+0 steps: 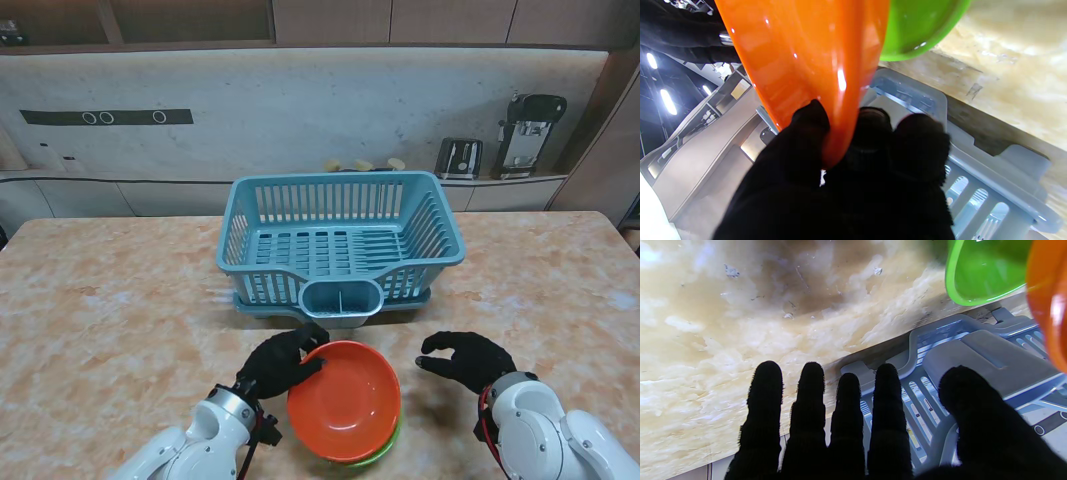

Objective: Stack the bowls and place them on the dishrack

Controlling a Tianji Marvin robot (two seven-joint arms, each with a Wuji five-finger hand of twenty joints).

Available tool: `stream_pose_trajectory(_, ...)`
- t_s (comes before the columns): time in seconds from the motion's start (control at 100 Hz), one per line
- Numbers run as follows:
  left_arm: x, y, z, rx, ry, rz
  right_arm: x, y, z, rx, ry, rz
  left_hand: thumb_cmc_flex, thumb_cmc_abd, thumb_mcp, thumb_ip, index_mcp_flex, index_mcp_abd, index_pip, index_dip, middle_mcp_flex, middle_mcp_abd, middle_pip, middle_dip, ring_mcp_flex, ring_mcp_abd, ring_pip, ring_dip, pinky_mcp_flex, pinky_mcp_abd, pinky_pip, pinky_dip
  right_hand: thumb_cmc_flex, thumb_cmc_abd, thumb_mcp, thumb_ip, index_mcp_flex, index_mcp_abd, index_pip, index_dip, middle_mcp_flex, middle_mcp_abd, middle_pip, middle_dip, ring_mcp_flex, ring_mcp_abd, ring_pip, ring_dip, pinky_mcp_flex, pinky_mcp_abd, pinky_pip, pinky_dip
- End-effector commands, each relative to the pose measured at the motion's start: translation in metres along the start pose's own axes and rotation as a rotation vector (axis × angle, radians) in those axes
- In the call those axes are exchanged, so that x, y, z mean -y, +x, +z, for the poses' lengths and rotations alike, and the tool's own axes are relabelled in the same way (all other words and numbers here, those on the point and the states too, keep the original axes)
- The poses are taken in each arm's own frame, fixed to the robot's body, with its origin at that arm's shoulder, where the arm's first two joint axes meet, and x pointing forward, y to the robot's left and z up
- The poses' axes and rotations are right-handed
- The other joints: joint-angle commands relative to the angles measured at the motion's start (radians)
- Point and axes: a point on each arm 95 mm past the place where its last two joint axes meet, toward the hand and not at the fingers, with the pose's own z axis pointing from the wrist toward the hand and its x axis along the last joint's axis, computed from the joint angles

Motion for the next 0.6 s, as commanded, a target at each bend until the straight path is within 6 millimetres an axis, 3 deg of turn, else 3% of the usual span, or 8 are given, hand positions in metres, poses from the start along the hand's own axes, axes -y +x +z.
stream_pose_trajectory(0.0, -0.0003, 0.0017, 0.0040, 0.005, -0.011, -0.007, 0.0050, 0.0014, -0.0018, -0.004, 0.021, 0.007, 0.114, 0.084, 0.088, 0.024, 0.017, -0.044, 0.034, -0.007, 0.000, -0.032, -0.006, -0.013, 0.001, -0.056, 0.012, -0.012, 0.014, -0.108, 0.008, -0.011, -0.028, 0.030, -0.009, 0.022, 0.020, -0.024, 0.007, 0.008, 0.009, -0.020, -0.013, 0.006, 0.017, 0.000, -0.001, -0.007, -0.004, -0.003, 0.002, 0.015)
stream_pose_trajectory(0.59, -0.0059, -0.0027, 0.0109, 0.019, -0.064, -0.001, 0.0047, 0.0002, -0.0020, 0.000, 0.015, 0.007, 0.114, 0.076, 0.039, 0.023, 0.013, -0.036, 0.019, -0.067, -0.010, -0.013, -0.069, -0.064, -0.048, -0.024, 0.007, -0.044, -0.028, -0.068, -0.015, -0.035, -0.029, 0.029, -0.009, 0.022, 0.019, -0.024, 0.007, 0.008, 0.009, -0.021, -0.013, 0.006, 0.017, 0.001, -0.001, -0.007, -0.004, -0.003, 0.002, 0.015)
